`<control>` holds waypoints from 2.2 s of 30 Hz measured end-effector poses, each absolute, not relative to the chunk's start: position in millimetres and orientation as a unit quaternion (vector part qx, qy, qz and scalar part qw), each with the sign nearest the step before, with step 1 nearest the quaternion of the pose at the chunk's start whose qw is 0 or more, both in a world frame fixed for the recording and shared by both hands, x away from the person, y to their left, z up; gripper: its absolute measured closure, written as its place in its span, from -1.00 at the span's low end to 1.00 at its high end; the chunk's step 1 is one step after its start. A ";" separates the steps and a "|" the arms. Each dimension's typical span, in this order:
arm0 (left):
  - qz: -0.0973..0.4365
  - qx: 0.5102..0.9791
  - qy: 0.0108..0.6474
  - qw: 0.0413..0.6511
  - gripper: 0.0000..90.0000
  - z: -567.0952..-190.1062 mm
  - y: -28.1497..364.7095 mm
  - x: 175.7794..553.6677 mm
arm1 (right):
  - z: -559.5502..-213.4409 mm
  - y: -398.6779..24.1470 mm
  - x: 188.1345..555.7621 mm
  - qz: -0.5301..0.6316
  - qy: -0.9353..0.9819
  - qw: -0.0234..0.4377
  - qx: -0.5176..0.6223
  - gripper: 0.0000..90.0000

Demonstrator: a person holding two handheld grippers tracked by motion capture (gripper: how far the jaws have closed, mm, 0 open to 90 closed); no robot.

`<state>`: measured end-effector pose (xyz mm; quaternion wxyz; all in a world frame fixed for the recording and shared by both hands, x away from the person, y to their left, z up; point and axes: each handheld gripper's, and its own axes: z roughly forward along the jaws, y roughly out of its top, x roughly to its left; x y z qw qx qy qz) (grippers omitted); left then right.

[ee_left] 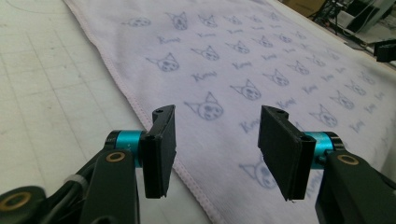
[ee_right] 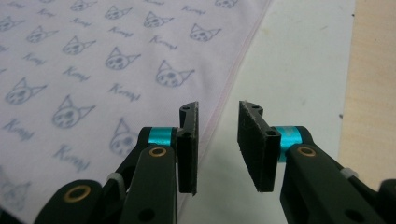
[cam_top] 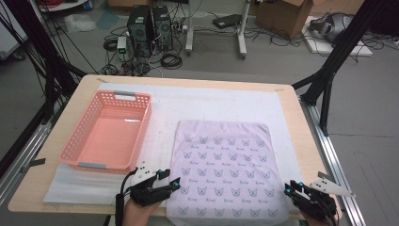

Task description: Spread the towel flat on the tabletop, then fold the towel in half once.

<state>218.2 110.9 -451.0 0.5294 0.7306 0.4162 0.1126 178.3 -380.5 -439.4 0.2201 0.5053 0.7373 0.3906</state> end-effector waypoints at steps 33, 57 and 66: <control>0.114 0.723 0.417 0.539 -0.03 -448.1 109.9 285.8 | -436.7 -376.0 249.6 0.405 0.764 0.216 0.453 -0.04; 0.148 0.708 0.392 0.569 -0.42 -438.1 112.6 281.0 | -429.6 -375.2 240.7 0.454 0.731 0.230 0.455 -0.53; 0.143 0.703 0.400 0.570 -0.41 -437.8 115.2 284.1 | -432.9 -367.5 246.9 0.448 0.744 0.213 0.448 -0.56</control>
